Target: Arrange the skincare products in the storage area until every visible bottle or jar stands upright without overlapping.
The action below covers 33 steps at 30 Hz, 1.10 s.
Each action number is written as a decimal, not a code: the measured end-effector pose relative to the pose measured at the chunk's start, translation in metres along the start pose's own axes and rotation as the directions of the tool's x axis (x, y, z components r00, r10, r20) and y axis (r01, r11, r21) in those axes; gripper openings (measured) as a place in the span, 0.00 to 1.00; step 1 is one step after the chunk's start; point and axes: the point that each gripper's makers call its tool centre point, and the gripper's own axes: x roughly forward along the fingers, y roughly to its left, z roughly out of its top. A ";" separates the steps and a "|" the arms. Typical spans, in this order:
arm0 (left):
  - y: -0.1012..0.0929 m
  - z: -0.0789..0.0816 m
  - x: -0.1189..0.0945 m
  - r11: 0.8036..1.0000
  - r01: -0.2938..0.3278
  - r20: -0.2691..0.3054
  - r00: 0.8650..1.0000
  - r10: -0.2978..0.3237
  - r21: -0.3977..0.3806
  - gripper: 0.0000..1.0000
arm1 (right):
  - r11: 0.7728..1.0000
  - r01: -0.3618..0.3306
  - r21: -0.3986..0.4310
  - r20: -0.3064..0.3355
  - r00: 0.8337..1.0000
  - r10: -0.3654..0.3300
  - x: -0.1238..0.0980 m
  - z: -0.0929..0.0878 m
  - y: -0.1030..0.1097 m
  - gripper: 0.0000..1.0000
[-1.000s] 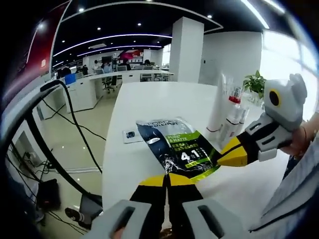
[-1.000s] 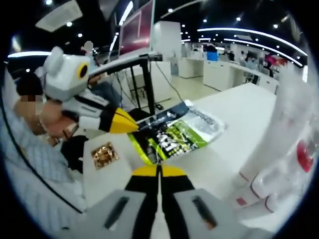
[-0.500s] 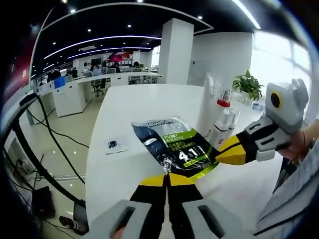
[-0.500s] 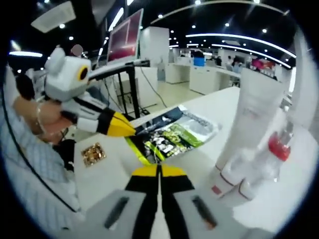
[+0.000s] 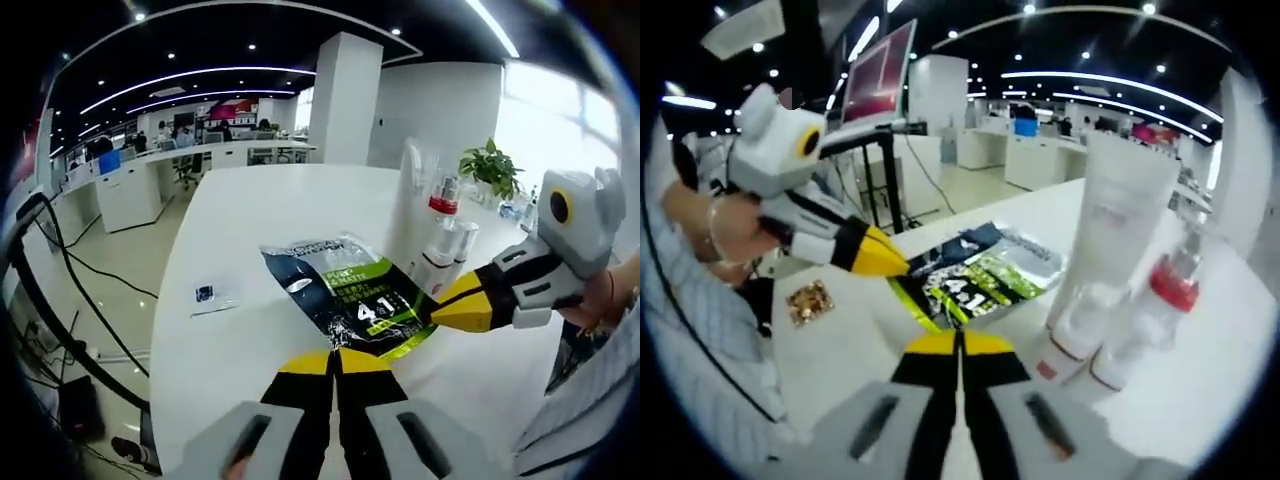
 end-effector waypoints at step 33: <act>0.011 -0.048 0.020 0.998 -0.054 -0.129 0.990 0.059 0.038 0.03 | 0.999 0.043 0.025 -0.106 0.994 -0.040 0.001 -0.058 -0.009 0.04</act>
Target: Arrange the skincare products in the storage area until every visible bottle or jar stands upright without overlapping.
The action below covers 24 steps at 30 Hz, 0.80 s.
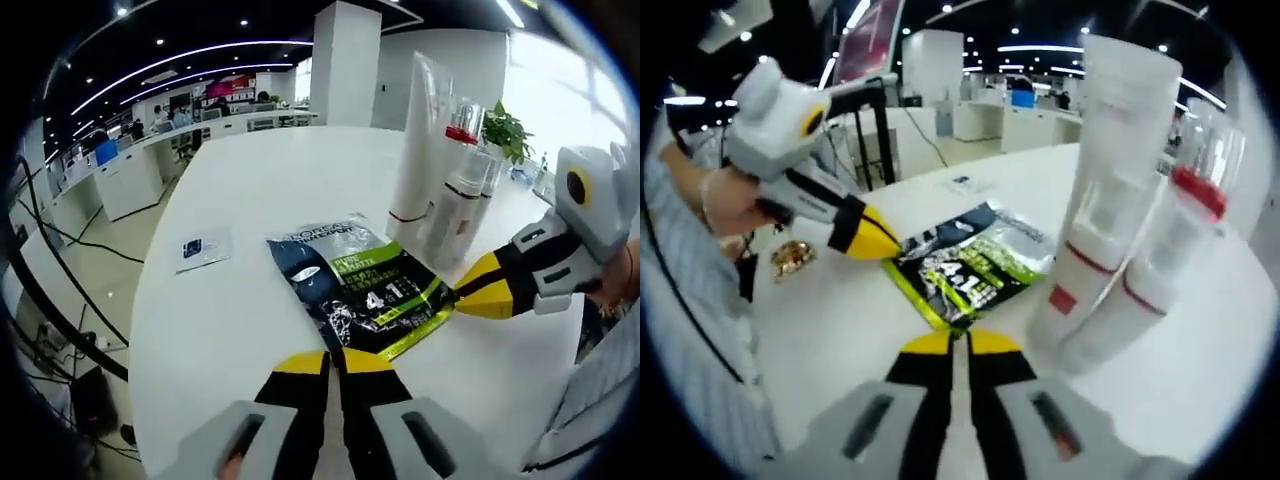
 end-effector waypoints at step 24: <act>-0.009 0.005 0.017 0.983 -0.029 0.005 1.000 0.028 0.182 0.01 | 1.000 -0.012 0.018 -0.014 1.000 0.012 0.024 -0.002 -0.004 0.00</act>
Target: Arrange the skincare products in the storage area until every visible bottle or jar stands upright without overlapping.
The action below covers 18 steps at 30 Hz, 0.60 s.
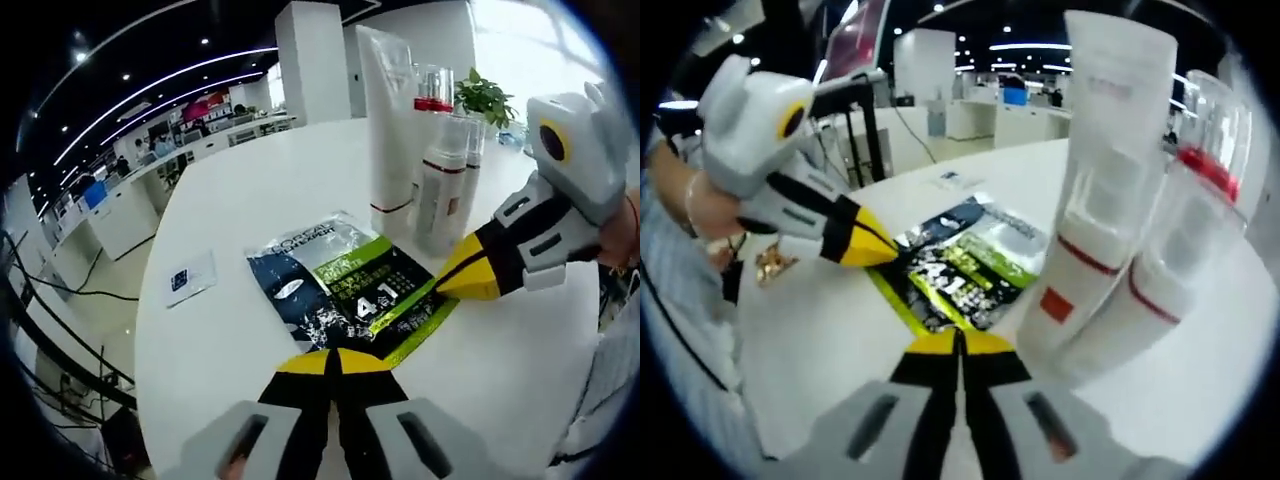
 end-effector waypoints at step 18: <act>-0.002 0.005 -0.001 0.996 0.047 0.016 0.999 -0.045 -0.073 0.09 | 1.000 0.015 -0.003 0.026 1.000 -0.015 0.002 0.003 -0.002 0.02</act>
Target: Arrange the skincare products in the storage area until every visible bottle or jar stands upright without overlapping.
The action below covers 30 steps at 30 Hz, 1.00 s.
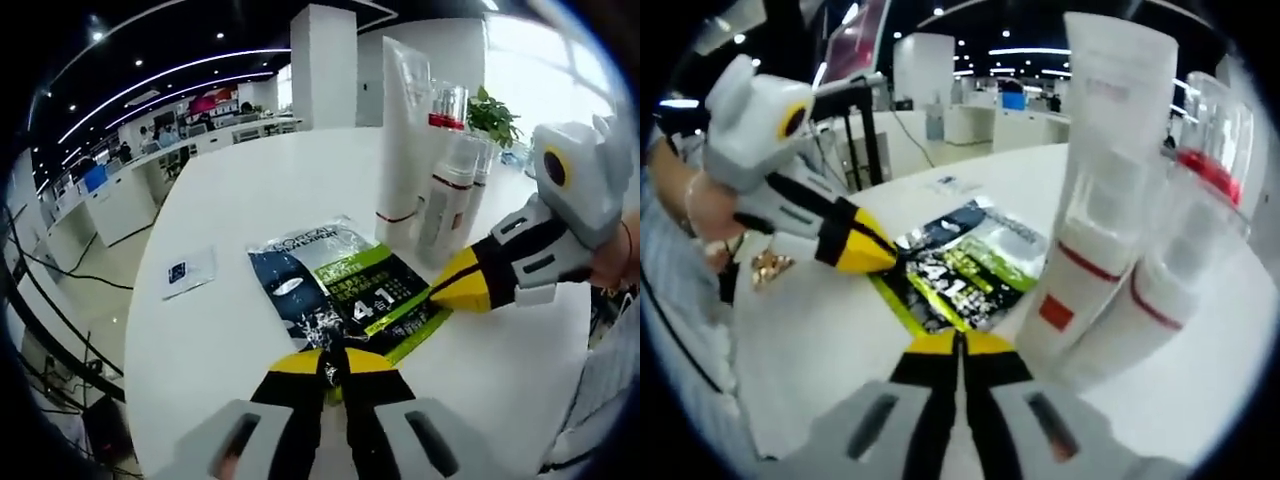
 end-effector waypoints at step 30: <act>0.098 0.144 -0.040 0.981 -0.162 0.196 0.964 0.180 -0.107 0.54 | 0.976 0.067 0.207 0.074 0.994 -0.083 -0.074 -0.036 -0.008 0.24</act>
